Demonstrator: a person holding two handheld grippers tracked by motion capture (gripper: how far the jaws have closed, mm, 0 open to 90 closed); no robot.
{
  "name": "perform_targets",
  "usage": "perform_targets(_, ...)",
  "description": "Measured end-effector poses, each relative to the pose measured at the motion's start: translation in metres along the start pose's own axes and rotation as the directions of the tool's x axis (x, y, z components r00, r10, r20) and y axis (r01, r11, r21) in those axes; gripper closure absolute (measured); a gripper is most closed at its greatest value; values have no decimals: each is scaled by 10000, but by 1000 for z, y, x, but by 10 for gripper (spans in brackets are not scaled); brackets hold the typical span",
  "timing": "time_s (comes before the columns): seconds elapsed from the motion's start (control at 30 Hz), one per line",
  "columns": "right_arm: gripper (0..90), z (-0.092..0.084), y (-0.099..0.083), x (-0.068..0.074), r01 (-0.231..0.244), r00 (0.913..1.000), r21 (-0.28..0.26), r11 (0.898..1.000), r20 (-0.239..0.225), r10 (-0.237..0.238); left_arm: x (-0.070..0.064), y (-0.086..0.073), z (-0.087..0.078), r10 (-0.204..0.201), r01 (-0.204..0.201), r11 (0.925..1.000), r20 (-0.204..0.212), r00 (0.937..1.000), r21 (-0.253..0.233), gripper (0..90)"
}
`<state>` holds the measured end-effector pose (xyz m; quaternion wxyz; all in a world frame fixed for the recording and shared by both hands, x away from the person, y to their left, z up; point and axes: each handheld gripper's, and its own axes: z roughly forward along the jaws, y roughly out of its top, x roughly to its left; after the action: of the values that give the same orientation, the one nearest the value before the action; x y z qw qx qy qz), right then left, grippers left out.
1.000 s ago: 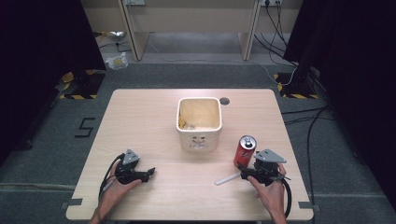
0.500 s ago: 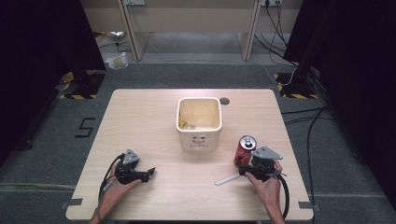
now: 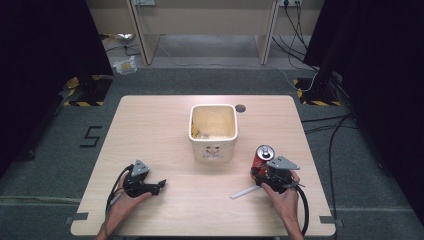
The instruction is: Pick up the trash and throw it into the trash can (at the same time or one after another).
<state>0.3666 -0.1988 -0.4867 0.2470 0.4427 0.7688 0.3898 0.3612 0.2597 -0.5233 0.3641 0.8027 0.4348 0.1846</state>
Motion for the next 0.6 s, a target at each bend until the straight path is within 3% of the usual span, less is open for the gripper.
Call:
perform_targets(0.23,339,-8,5,0,-164,9998,-333,9993,-93,161,0,0,0,0,0,10000,0,10000,1,154)
perform_targets(0.6,339,-24,27,-1,53,9998,-658,9978,-165,-64,0,0,0,11,-11,10000,2,10000,8,154)
